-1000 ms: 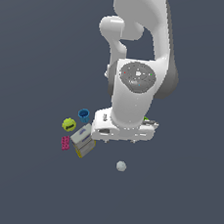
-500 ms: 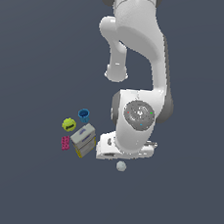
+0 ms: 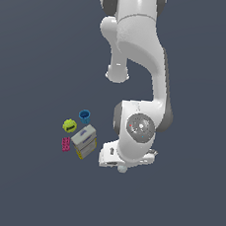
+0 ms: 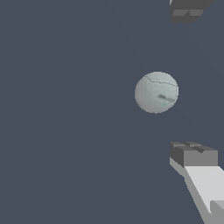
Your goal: Pick up a designated object from a clutter of objects.
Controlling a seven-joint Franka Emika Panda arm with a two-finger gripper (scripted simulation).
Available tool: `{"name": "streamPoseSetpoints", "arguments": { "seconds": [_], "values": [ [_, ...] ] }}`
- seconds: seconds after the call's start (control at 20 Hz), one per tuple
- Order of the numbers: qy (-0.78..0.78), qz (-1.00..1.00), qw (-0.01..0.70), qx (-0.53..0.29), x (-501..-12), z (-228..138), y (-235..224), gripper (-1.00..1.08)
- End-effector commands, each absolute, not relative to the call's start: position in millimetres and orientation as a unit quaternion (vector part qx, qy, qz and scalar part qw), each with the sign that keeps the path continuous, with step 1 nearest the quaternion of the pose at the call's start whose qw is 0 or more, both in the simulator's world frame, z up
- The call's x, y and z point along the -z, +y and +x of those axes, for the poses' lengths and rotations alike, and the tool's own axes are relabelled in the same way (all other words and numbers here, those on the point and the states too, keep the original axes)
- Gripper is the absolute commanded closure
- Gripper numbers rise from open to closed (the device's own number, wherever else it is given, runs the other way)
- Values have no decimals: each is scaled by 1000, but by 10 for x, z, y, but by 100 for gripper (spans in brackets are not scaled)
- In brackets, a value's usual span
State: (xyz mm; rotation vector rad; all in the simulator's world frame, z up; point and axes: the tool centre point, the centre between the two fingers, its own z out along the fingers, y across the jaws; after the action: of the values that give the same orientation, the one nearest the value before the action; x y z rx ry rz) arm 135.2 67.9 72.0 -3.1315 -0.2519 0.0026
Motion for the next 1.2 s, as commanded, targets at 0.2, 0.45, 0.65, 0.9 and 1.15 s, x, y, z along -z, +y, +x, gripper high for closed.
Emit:
{"name": "streamPoseSetpoints", "arguments": {
  "seconds": [0.2, 0.45, 0.65, 0.9, 1.15],
  "values": [
    [-80, -997, 0, -1, -658, 1352, 680, -92],
    [-80, -997, 0, 0, -420, 1347, 680, -92],
    [-80, -997, 0, 0, -250, 1346, 681, -92],
    [-80, -997, 0, 0, -208, 1360, 682, -92],
    [-80, -997, 0, 0, -208, 1360, 682, 108]
  ]
}}
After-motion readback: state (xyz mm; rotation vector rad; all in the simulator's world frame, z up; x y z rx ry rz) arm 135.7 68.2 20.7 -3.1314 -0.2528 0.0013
